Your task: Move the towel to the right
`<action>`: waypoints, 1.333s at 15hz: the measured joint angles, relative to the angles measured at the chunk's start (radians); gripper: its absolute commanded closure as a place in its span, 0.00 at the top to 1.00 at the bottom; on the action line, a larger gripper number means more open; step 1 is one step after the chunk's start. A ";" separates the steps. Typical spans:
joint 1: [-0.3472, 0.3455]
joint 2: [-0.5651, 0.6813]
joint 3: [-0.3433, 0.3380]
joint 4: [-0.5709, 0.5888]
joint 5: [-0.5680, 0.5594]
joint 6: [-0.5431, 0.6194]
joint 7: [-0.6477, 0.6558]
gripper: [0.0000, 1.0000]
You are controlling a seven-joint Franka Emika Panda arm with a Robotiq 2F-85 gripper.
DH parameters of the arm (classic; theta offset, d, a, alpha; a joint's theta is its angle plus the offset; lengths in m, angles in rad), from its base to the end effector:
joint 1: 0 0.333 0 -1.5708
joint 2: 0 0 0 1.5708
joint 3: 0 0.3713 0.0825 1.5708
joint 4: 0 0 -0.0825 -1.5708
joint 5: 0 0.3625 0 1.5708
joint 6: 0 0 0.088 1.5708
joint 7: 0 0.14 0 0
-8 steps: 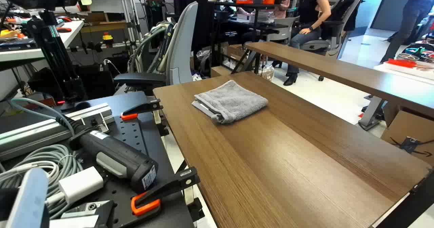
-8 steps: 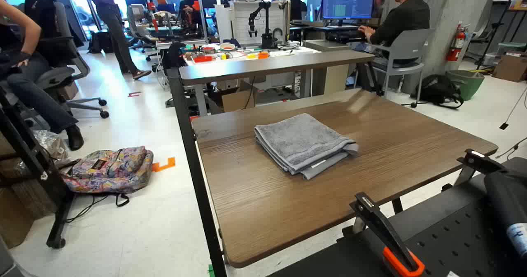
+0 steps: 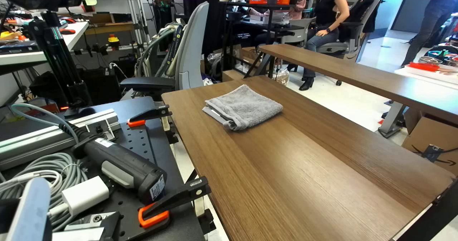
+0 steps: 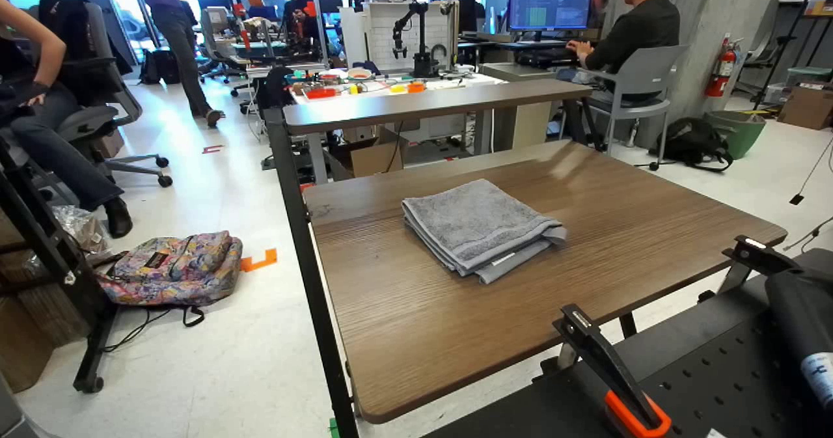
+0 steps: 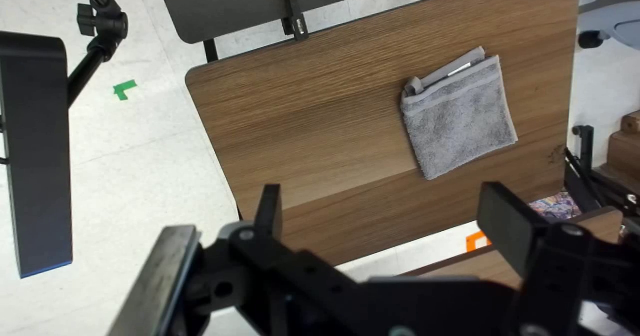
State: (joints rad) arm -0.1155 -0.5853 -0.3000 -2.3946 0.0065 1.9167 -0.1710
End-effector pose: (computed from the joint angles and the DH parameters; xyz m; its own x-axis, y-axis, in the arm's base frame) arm 0.3072 -0.1549 0.5430 0.9709 -0.2116 0.1125 -0.1936 -0.9692 -0.1525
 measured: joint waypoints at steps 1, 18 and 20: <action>0.000 0.001 0.005 -0.005 0.000 0.000 0.002 1.00; 0.150 0.604 0.379 -0.166 0.006 0.654 0.489 1.00; 0.178 0.712 0.389 -0.128 0.004 0.733 0.551 1.00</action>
State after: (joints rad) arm 0.0620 0.1263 0.0885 -2.5230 0.0107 2.6493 0.3801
